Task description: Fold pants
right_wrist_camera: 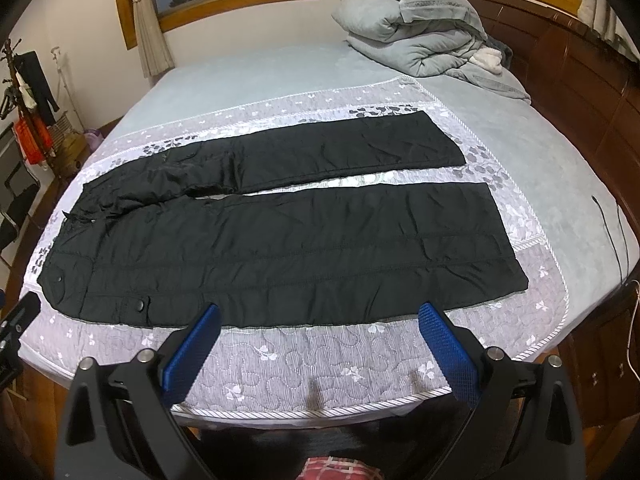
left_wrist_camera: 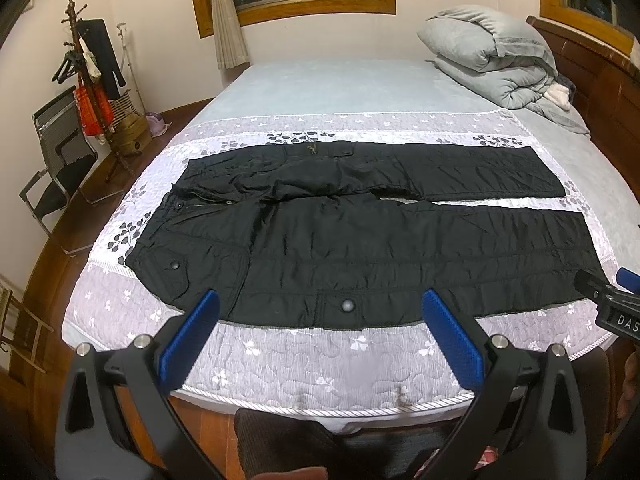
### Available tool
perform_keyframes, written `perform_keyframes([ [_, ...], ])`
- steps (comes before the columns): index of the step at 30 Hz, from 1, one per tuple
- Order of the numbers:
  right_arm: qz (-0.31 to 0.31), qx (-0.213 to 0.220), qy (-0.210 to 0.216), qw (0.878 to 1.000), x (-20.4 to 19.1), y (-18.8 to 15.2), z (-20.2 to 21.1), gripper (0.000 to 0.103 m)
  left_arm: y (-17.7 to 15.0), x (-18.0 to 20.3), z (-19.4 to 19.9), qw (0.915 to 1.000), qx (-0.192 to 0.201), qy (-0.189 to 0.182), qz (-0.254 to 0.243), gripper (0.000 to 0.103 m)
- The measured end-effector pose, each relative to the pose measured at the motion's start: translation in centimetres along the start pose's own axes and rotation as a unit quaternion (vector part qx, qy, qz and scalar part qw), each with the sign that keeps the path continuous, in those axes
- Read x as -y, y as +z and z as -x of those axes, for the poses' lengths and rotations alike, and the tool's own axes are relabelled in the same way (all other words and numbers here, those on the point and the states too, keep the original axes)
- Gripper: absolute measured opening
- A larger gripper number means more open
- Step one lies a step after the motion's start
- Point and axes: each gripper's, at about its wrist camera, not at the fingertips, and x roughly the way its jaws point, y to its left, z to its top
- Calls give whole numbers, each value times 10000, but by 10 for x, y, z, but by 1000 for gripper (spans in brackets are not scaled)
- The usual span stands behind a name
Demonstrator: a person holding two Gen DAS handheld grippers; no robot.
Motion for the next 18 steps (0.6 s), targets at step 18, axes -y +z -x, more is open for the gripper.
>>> perform_keyframes([
  [18, -81, -152, 31, 9998, 5, 0, -17, 100, 3, 6, -12, 9999, -97, 12, -132, 101],
])
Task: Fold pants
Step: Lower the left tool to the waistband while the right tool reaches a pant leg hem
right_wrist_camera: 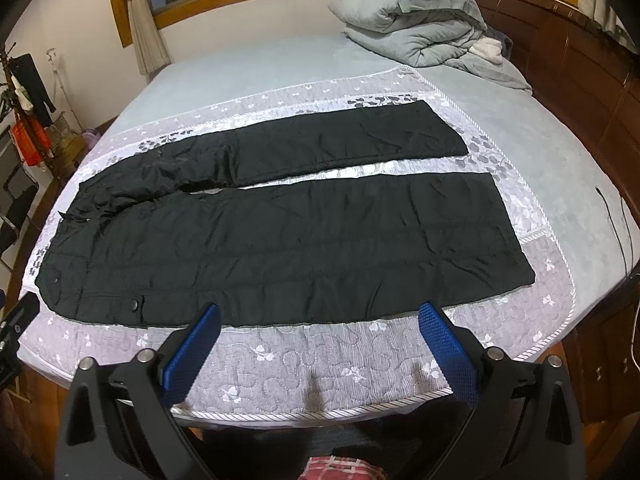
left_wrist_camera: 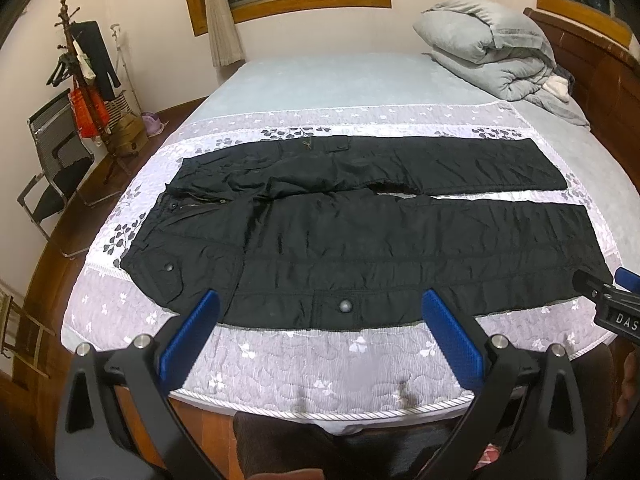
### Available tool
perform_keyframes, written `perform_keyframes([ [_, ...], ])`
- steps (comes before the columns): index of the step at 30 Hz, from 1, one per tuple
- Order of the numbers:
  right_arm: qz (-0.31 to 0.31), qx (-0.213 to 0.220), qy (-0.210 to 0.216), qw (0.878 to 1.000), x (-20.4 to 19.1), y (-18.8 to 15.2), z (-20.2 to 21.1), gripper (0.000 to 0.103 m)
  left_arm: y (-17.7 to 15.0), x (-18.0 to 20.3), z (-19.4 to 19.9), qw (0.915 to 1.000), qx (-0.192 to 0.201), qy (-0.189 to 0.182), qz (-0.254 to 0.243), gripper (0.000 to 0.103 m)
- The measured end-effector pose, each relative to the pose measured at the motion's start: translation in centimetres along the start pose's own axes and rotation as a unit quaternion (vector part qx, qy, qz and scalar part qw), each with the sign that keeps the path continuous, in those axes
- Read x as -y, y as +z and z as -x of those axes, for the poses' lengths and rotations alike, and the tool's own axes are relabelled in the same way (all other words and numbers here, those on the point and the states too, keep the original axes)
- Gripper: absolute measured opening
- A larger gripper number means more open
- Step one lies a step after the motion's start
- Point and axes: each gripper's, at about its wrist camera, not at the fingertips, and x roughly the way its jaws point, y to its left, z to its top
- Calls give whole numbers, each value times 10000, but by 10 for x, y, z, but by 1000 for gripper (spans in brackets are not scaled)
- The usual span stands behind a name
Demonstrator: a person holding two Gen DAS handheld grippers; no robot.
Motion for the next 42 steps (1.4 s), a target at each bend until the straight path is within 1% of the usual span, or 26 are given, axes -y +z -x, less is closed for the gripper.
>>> perform_keyframes([
  [3, 27, -28, 18, 10000, 1, 1, -5, 100, 2, 5, -5, 10000, 10, -25, -78, 101],
  [6, 160, -127, 202, 9996, 5, 8, -15, 100, 2, 13, -15, 9990, 101, 31, -440, 100],
  [8, 96, -197, 264, 9994, 15, 14, -21, 100, 2, 16, -28, 9977, -151, -67, -655, 100],
  [10, -81, -180, 283, 9994, 35, 27, -28, 100, 4, 9, -45, 9953, -599, -596, -479, 100],
  [12, -235, -150, 218, 9994, 61, 46, -37, 100, 13, -9, -66, 9875, -941, -1262, 37, 100],
  [13, -290, -152, 183, 9993, 72, 56, -43, 100, 20, -17, -76, 9861, -1012, -1298, 221, 100],
  [15, -368, -166, 153, 9991, 98, 82, -57, 100, 37, -26, -93, 9881, -1014, -1118, 299, 100],
  [17, -419, -250, 129, 9987, 129, 117, -83, 100, 65, -28, -117, 9910, -1008, -881, 60, 100],
  [18, -428, -299, 112, 9986, 141, 131, -95, 100, 75, -27, -127, 9907, -1048, -871, -51, 100],
  [20, -409, -452, 69, 9981, 163, 162, -121, 100, 104, -19, -153, 9869, -1172, -1046, -381, 100],
  [22, -389, -613, 180, 9972, 186, 197, -152, 100, 137, -13, -181, 9812, -1261, -1333, -603, 100],
  [23, -467, -711, 339, 9958, 200, 217, -171, 100, 153, -9, -193, 9765, -1325, -1561, -667, 100],
  [24, -552, -791, 409, 9945, 210, 228, -185, 100, 175, -5, -213, 9685, -1484, -1869, -712, 100],
  [25, -633, -903, 476, 9928, 221, 240, -202, 100, 190, -2, -229, 9636, -1609, -2008, -729, 100],
  [26, -660, -1034, 553, 9909, 230, 250, -219, 100, 213, 1, -254, 9559, -1771, -2210, -773, 100],
  [27, -655, -1121, 578, 9899, 237, 257, -232, 100, 225, 4, -270, 9528, -1842, -2276, -808, 100],
  [28, -612, -1081, 557, 9907, 243, 262, -243, 100, 243, 8, -294, 9511, -1946, -2219, -915, 100],
  [30, -467, -1276, 571, 9891, 253, 273, -271, 100, 267, 13, -331, 9466, -2058, -2224, -1101, 100],
  [31, -396, -1347, 593, 9883, 257, 276, -280, 100, 275, 13, -347, 9436, -2122, -2261, -1157, 100],
  [35, -223, -1512, 808, 9849, 272, 282, -313, 100, 306, 18, -417, 9253, -2367, -2675, -1273, 100],
  [36, -220, -1543, 857, 9840, 274, 283, -318, 100, 310, 18, -432, 9163, -2470, -2905, -1224, 100],
  [37, -204, -1573, 887, 9834, 275, 283, -322, 100, 313, 18, -443, 9106, -2554, -3042, -1142, 100],
  [38, -140, -1591, 883, 9832, 276, 283, -326, 100, 316, 19, -457, 9001, -2723, -3243, -1027, 100],
  [39, -86, -1592, 882, 9833, 276, 283, -329, 100, 316, 20, -464, 8939, -2834, -3338, -965, 100],
  [40, -19, -1580, 892, 9834, 275, 283, -331, 100, 317, 21, -471, 8908, -2884, -3388, -923, 100],
  [42, 123, -1565, 924, 9833, 271, 282, -333, 100, 318, 25, -480, 8933, -2862, -3325, -981, 100],
])
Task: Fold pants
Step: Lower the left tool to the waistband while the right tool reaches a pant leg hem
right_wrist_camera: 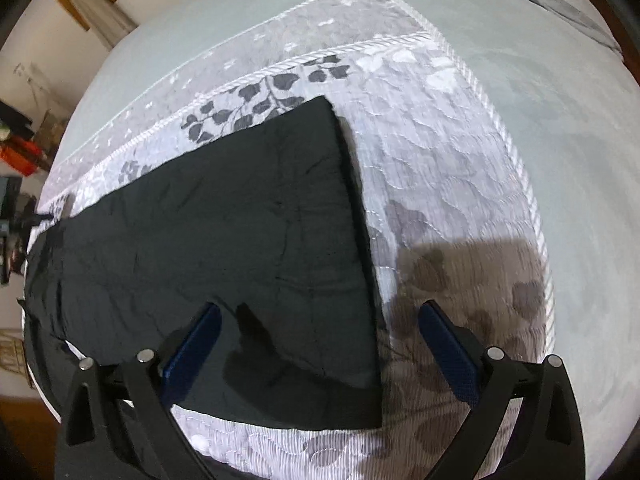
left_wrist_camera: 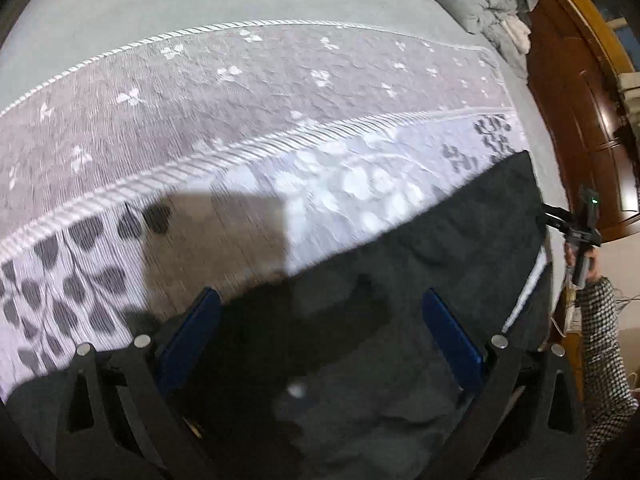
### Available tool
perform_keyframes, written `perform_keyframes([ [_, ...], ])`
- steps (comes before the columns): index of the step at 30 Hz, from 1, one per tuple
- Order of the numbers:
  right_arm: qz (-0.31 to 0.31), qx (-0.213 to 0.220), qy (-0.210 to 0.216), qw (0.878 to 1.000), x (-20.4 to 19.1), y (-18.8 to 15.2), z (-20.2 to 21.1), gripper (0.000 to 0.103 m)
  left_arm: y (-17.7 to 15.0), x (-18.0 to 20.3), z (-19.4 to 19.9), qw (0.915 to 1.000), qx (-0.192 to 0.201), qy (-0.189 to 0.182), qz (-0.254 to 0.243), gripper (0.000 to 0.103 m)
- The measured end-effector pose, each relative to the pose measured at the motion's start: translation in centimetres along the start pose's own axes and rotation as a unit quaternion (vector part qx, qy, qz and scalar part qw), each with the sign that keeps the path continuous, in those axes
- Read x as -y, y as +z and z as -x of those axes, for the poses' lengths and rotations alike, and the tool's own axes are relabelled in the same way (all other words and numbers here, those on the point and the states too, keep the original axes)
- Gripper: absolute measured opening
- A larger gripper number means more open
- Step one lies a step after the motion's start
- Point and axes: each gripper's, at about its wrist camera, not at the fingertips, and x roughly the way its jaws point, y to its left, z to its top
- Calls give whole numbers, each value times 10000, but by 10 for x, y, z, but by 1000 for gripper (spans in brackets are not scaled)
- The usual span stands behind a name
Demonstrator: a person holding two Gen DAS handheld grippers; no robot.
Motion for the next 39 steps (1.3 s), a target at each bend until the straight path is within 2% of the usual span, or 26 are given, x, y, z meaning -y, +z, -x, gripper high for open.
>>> perform_keyframes([
  [4, 227, -43, -28, 9997, -8, 0, -8, 100, 0, 0, -21, 9992, -354, -96, -184, 100],
  [10, 372, -39, -122, 9992, -18, -1, -14, 100, -5, 11, -40, 9965, -548, 295, -557, 98],
  [12, 472, -51, -121, 9988, -23, -3, -11, 100, -8, 22, -47, 9918, -668, 715, -825, 85],
  [13, 526, -51, -90, 9986, -25, -4, -10, 100, -10, 27, -51, 9864, -754, 1023, -1038, 75],
  [14, 568, -53, -79, 9983, -28, -4, -10, 100, -13, 32, -53, 9821, -800, 1185, -1227, 70],
  [15, 624, -46, -134, 9980, -31, -4, -10, 100, -14, 36, -53, 9806, -822, 1215, -1302, 66],
  [16, 654, -27, -163, 9977, -33, -4, -9, 100, -16, 37, -53, 9792, -869, 1243, -1345, 57],
  [17, 650, 1, -170, 9977, -33, -5, -8, 100, -17, 38, -52, 9776, -874, 1343, -1366, 43],
  [20, 509, 82, -103, 9986, -30, -5, -8, 100, -22, 43, -49, 9732, -772, 1512, -1553, 21],
  [23, 448, 155, -85, 9988, -28, -7, -8, 99, -28, 48, -48, 9710, -591, 1618, -1658, 16],
  [29, 505, 268, -174, 9982, -29, -6, -8, 99, -30, 48, -47, 9753, -273, 1581, -1519, 13],
  [36, 262, 397, 75, 9988, -14, 6, -3, 99, -39, 45, -38, 9754, -190, 1551, -1557, 12],
  [39, 185, 456, -114, 9987, -11, 16, -7, 99, -38, 43, -37, 9762, -180, 1529, -1526, 11],
])
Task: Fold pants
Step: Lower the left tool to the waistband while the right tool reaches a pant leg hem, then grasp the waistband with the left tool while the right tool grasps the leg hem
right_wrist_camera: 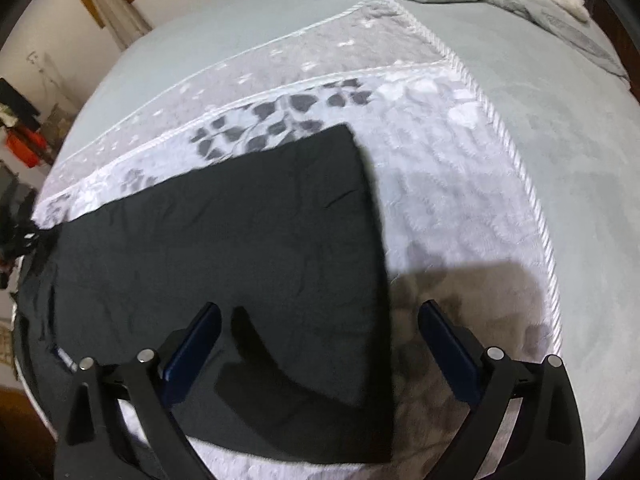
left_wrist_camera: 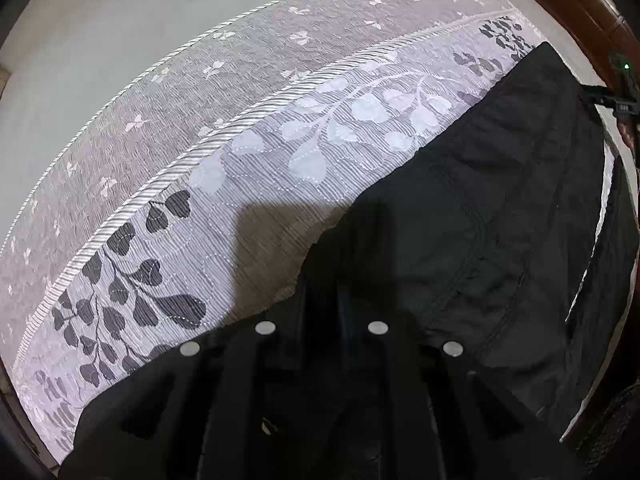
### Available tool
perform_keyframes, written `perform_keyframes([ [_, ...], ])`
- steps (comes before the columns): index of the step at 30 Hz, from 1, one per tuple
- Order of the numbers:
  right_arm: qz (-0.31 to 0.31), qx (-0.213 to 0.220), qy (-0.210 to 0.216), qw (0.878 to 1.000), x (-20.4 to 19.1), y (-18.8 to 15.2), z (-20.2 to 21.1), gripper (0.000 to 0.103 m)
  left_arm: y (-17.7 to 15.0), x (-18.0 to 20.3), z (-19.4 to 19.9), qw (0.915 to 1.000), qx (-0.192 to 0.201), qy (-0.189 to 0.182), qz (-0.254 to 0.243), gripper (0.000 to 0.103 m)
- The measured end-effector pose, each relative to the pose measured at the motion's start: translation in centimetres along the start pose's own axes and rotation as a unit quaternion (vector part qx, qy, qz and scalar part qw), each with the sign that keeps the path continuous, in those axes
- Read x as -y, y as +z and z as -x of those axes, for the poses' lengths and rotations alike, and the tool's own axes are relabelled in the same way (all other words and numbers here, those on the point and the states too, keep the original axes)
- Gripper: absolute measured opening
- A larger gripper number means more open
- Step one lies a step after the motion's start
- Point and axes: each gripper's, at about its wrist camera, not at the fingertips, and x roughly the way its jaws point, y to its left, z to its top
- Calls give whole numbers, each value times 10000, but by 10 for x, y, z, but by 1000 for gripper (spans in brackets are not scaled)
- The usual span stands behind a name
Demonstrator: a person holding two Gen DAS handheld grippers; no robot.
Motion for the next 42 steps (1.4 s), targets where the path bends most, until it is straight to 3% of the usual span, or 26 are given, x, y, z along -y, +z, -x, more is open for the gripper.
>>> perform_keyframes([
  [11, -186, 294, -446, 9984, 1, 71, -26, 99, 6, 3, -4, 9998, -170, 53, -50, 13],
  [14, -240, 84, -462, 9986, 3, 81, -40, 90, 6, 1, -5, 9999, -143, -8, -1, 14],
  [15, -233, 39, -511, 9984, 3, 81, -44, 85, 5, 1, -5, 9999, -135, 3, -22, 14],
  [16, -207, 112, -503, 9985, 2, 80, -43, 70, 4, 0, -5, 9999, -131, 7, -21, 14],
  [17, -183, 160, -439, 9987, 1, 79, -42, 62, 4, -1, -5, 9999, -122, 4, 12, 14],
  [18, -183, 180, -307, 9992, 1, 79, -40, 42, 2, -1, -6, 9999, -110, -4, 58, 14],
  [19, -192, 173, -155, 9995, 0, 79, -41, 36, 3, -1, -6, 9999, -105, -2, 99, 14],
  [21, 4, 219, -389, 9990, -8, 78, -36, 26, 2, 3, -4, 9998, -85, 81, 147, 14],
  [23, 41, 298, -347, 9989, -11, 76, -29, 22, -1, 8, -1, 9996, -47, 226, 144, 12],
  [32, 673, 1374, -39, 9882, -48, 38, 72, 17, -22, 24, 27, 9973, 312, 428, 516, 9],
  [37, 894, 1972, 227, 9760, -70, -9, 139, 16, -45, 41, 71, 9955, 674, 410, 517, 9],
  [42, 756, 2434, 557, 9654, -64, -65, 194, 15, -83, 64, 123, 9911, 1103, 400, 630, 9],
])
